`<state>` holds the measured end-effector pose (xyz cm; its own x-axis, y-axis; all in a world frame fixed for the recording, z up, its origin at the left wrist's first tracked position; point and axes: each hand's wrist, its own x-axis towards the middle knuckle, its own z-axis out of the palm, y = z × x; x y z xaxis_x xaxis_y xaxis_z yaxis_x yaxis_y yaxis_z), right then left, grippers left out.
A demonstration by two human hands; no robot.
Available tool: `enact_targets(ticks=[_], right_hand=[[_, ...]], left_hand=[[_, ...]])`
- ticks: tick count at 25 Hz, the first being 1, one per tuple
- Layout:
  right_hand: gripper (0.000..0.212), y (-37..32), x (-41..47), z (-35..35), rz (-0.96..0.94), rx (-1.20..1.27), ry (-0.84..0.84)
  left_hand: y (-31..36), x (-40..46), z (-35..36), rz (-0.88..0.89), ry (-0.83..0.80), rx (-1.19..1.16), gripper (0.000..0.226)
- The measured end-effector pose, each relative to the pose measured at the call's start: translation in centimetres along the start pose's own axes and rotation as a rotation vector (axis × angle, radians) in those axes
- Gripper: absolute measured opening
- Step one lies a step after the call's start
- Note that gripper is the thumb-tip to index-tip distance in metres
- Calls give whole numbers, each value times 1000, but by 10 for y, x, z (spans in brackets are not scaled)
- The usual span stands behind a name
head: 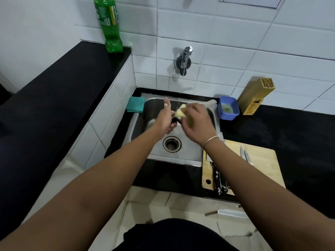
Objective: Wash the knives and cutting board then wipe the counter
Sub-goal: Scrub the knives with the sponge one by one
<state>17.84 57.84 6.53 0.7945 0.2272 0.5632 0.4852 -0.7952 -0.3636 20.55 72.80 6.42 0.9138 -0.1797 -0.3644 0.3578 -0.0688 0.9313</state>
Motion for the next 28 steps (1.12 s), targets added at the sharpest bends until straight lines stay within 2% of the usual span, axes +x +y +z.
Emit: enact_targets(ticks=[2,3,6,7,10,11,13,14,17,18,21,22,25,26,28], right_hand=[[27,6,-11,-1,-197,-6,-78],[26,16,-12,-8,-175,-9,-82],[24,41,-4,-25,214,22,25],[24,43,-3,-27,221,5,37],[25,58,-17,-36,-12,-47,-3],[24,66,-17,-43,19,-50,-13],[22,75,-13,-50,199,-26,15],[22,74,-11,-55,188,-28,14],[25,69,-20,-52,-116,-33,-64],[24,77,-23,-55,-141,-49,-61],[22,94,-15,-69,121,-40,29],[22,89,-11,-68,74,-46,16],[23,85,-15,-63,-359,-59,-96],[24,93,-12,-70,-347,-71,-114],[24,106,-2,-78,-24,-88,-76]], left_hand=[[0,1,4,2,7,-16,83],[-2,2,6,13,8,-14,86],[-9,-3,17,74,43,67,87],[-10,-5,21,85,56,88,81],[-8,-12,28,102,76,130,64],[-7,-13,28,99,76,157,63],[-9,-16,31,98,78,186,62],[-7,-20,40,113,84,171,61],[-11,-24,39,113,70,91,60],[-15,-25,36,116,55,92,60],[-19,-26,33,119,33,107,59],[-19,-25,33,118,30,96,59],[-17,-21,28,133,24,104,59],[-17,-21,25,137,23,122,59],[-16,-18,19,138,24,149,60]])
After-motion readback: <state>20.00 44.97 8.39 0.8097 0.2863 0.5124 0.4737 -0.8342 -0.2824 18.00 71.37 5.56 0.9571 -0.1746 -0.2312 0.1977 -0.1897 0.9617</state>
